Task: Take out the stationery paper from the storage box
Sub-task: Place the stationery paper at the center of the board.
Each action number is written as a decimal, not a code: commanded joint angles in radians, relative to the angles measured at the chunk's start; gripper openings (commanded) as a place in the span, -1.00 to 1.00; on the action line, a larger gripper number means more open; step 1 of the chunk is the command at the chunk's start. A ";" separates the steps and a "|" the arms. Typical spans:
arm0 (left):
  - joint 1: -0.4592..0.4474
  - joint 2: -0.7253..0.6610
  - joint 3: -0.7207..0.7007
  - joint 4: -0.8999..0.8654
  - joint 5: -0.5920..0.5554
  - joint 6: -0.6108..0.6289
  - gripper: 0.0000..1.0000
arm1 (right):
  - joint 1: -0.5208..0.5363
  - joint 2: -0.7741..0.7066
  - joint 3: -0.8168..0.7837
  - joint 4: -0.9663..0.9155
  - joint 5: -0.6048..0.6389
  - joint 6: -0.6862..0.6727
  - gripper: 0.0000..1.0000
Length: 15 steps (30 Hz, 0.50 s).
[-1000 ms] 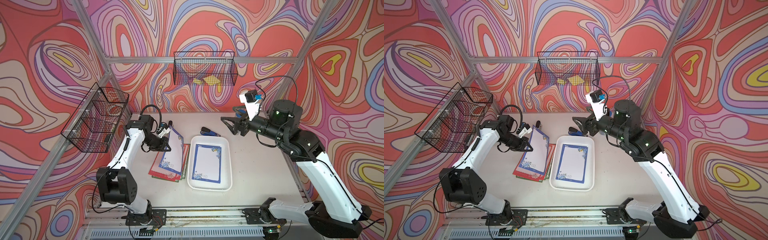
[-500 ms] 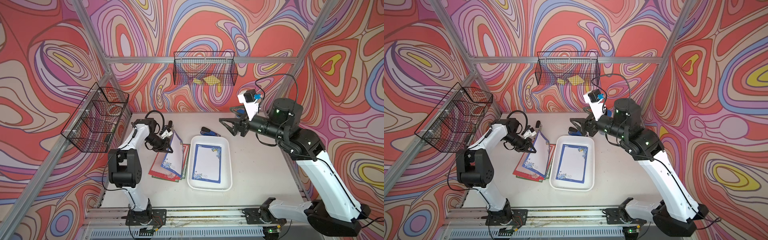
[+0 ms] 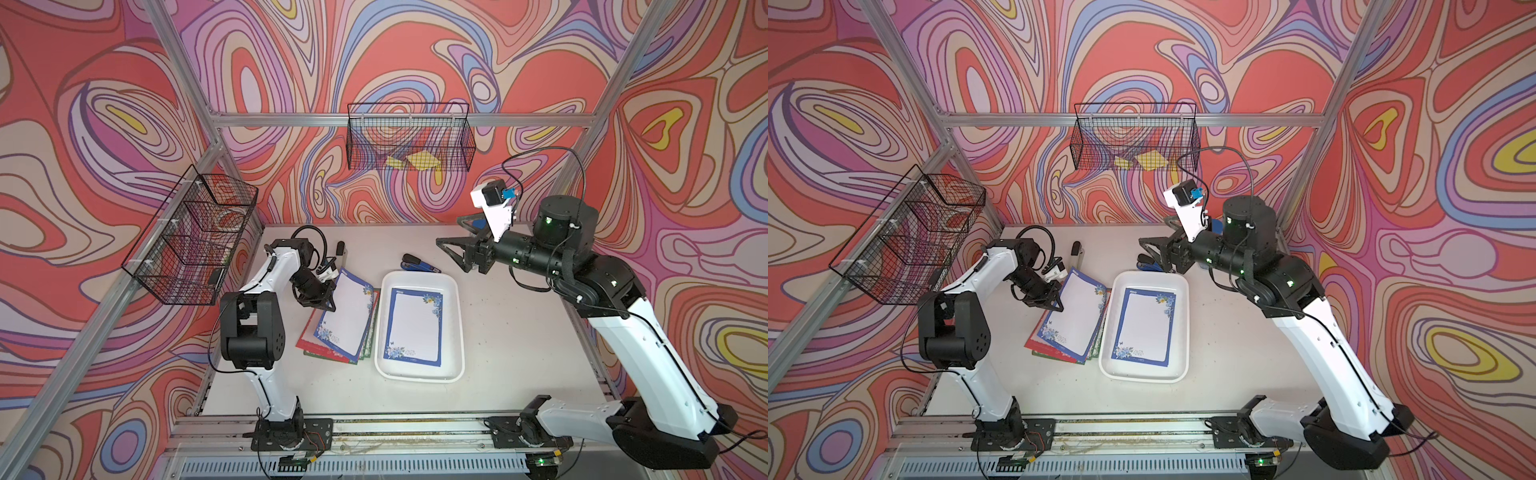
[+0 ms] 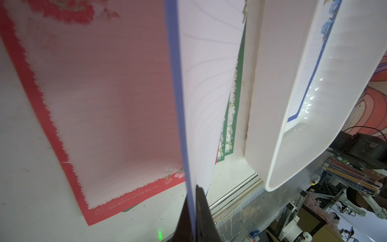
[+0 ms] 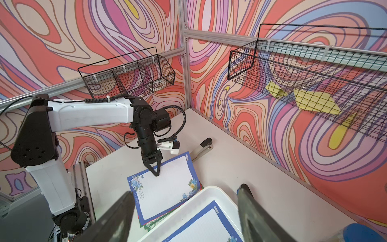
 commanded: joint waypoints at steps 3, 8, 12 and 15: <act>0.008 0.055 0.022 -0.021 -0.083 -0.007 -0.99 | -0.004 0.003 0.000 -0.019 -0.004 -0.008 0.61; 0.008 0.091 0.033 -0.010 -0.112 -0.026 -0.98 | -0.005 0.000 -0.010 -0.023 -0.006 -0.009 0.60; 0.008 0.094 0.023 0.005 -0.141 -0.031 -0.94 | -0.004 0.000 -0.013 -0.023 -0.010 -0.009 0.60; 0.008 0.097 0.022 0.013 -0.158 -0.040 -0.89 | -0.004 0.003 -0.014 -0.021 -0.010 -0.011 0.59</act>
